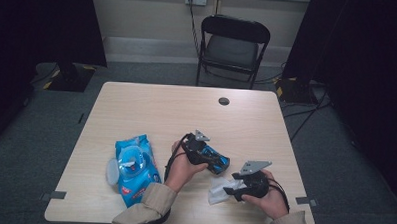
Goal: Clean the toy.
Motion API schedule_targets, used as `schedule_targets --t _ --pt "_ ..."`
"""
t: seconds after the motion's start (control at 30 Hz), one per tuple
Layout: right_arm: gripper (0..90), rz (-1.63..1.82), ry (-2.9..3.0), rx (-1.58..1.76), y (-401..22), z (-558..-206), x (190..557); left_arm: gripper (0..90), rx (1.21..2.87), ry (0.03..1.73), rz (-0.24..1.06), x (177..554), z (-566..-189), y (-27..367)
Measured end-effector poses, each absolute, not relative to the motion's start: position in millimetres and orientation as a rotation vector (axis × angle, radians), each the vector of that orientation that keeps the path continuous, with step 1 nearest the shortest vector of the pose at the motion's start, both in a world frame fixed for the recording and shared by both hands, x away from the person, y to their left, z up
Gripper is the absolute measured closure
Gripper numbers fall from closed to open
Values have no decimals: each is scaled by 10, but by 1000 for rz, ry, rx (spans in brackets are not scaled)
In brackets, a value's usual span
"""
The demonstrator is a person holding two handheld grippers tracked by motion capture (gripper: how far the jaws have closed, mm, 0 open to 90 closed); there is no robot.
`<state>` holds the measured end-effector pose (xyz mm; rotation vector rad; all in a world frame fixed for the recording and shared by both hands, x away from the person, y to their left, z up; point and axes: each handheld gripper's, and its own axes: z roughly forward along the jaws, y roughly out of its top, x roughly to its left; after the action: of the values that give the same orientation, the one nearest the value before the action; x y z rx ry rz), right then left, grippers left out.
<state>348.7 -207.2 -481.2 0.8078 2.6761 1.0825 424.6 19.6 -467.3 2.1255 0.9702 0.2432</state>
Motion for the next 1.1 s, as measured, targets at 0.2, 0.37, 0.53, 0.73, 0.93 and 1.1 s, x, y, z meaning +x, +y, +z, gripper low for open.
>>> schedule_targets --t 0.2,0.37,0.53,0.73,0.93,1.1 --pt "465 1031 2688 792 -2068 -4870 3499 177 2137 944 249 4288 -4722 162" --pt "577 1012 2676 779 -2056 -4856 3527 177 2158 941 258 4312 -4719 149" --pt "553 993 2637 791 -2068 -4846 3584 166 2157 954 258 4322 -4741 167" --pt "416 980 2623 831 -2131 -4738 3519 163 2162 948 254 4326 -4742 183" --pt "560 954 2663 867 -2157 -4838 3536 157 2160 950 255 4330 -4745 182" --pt "731 975 2589 919 -2096 -4852 3641 158 2170 948 253 4330 -4739 173"
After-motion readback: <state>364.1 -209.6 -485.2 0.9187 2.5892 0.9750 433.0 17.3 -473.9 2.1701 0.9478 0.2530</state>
